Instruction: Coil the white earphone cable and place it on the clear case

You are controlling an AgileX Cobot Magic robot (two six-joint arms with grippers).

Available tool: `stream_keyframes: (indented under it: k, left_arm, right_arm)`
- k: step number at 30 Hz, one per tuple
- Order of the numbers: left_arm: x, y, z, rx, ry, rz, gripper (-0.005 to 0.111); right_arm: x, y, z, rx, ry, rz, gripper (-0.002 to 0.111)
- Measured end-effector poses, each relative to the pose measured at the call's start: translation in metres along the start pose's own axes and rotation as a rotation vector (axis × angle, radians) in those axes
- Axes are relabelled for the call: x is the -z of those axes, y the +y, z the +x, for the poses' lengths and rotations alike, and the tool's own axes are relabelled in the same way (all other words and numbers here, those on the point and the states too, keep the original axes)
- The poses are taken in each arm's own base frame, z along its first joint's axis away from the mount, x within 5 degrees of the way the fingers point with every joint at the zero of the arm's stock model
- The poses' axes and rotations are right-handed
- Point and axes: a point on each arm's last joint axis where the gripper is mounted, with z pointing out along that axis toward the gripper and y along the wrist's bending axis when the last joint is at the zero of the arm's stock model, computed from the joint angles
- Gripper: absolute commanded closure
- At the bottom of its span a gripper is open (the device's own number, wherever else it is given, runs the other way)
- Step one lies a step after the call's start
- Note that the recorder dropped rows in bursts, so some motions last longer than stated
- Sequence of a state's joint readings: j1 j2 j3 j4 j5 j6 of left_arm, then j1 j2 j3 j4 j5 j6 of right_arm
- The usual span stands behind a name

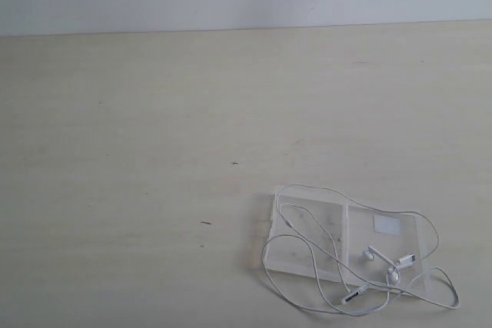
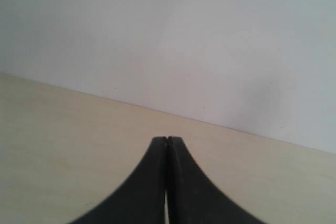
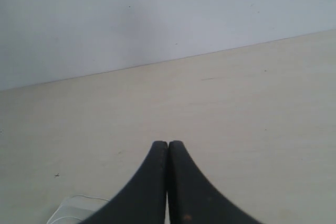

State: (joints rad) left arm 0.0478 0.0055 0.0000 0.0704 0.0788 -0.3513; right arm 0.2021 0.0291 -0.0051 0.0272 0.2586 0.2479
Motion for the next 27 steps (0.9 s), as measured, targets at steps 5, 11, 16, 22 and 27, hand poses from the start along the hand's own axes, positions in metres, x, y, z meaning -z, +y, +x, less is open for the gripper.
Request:
stream_keyframes:
  k: [5,11,16,22,27]
  left_arm:
    - [0.0,0.0,0.0,0.0,0.0,0.0,0.107]
    - [0.0,0.0,0.0,0.0,0.0,0.0,0.107]
    - [0.0,0.0,0.0,0.0,0.0,0.0,0.107]
    - [0.0,0.0,0.0,0.0,0.0,0.0,0.107]
    - [0.0,0.0,0.0,0.0,0.0,0.0,0.107]
  right_arm:
    - [0.0,-0.001,0.0,0.065,-0.003,0.012,0.108]
    - [0.002,-0.007,-0.003,0.352,-0.035,0.109,0.108]
    - [0.003,-0.013,-0.005,0.387,-0.044,0.21,0.108]
    - [0.004,-0.008,-0.017,0.272,-0.2,0.175,0.108]
    - [0.005,-0.006,-0.021,0.253,-0.25,0.155,0.108]
